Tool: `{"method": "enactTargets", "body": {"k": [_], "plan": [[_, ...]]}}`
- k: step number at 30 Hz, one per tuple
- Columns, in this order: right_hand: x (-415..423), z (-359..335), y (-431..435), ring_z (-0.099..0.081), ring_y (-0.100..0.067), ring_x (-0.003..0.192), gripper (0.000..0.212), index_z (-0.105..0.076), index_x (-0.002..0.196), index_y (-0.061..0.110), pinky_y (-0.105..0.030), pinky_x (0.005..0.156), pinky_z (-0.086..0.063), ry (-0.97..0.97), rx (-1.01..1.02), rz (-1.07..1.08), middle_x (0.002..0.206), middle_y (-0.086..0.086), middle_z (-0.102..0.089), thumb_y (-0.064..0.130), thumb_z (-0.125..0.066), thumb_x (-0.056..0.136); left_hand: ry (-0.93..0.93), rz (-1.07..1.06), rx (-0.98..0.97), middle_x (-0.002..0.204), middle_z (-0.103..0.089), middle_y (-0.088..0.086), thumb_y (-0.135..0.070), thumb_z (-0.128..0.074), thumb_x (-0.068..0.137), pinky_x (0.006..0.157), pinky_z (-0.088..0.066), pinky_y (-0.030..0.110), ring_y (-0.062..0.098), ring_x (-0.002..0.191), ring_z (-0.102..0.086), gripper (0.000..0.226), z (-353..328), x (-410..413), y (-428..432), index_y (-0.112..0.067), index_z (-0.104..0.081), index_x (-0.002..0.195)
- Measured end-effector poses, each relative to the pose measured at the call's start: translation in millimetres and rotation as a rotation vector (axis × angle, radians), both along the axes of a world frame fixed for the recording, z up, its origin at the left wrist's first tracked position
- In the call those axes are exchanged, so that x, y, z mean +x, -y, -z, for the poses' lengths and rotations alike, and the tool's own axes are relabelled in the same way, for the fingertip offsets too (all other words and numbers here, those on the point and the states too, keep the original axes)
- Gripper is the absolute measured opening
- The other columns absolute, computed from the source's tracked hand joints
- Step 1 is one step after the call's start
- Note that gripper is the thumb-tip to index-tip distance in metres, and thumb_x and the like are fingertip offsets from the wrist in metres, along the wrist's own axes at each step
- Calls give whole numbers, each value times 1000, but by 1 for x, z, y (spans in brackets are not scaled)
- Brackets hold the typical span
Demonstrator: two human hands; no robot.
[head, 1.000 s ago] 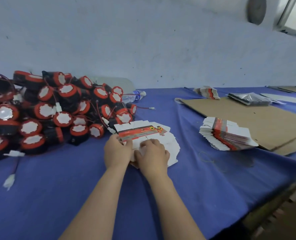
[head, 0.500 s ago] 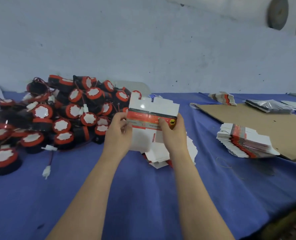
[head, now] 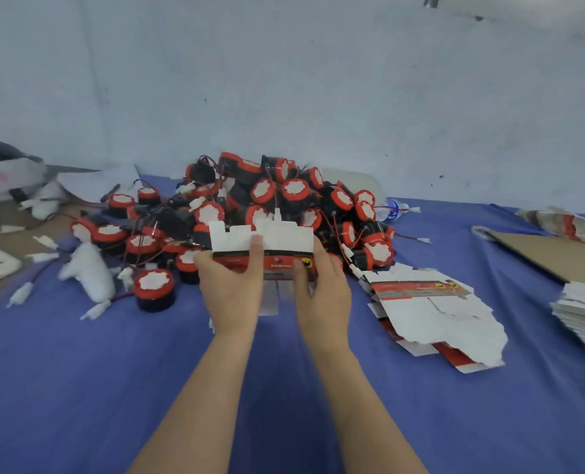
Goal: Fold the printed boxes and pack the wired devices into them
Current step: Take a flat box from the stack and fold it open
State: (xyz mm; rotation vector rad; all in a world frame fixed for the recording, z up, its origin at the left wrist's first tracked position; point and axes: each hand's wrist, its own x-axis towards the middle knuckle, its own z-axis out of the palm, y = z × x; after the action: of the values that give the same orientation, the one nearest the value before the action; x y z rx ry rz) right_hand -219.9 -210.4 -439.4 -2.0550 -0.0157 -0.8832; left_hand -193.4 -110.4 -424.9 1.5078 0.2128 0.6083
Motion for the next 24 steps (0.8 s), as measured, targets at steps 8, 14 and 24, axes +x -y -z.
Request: {"method": "enactTargets", "body": {"k": [8, 14, 24], "plan": [[-2, 16, -3, -57, -14, 93, 63, -34, 148, 31, -36, 82, -52, -50, 84, -24, 99, 5, -61, 56, -34, 90, 92, -36, 106, 114, -62, -8, -61, -60, 80, 83, -51, 19, 9, 103, -61, 59, 16, -6, 4, -19, -46, 120], [-7, 14, -4, -57, -15, 108, 22, -46, 118, 46, -43, 93, -49, -27, 217, -80, 114, 11, -62, 46, -43, 96, 166, -2, 74, 118, -62, -5, -66, -57, 73, 90, -52, 22, 9, 107, -60, 74, 18, -10, 7, -15, -48, 125], [-7, 12, -2, -58, -14, 101, 63, -47, 137, 29, -33, 84, -51, -27, 222, -57, 99, 13, -61, 64, -27, 88, 221, 12, 263, 157, -25, 5, -55, -37, 93, 114, -33, 43, 18, 145, -25, 77, 26, -12, 12, -10, -17, 152]]}}
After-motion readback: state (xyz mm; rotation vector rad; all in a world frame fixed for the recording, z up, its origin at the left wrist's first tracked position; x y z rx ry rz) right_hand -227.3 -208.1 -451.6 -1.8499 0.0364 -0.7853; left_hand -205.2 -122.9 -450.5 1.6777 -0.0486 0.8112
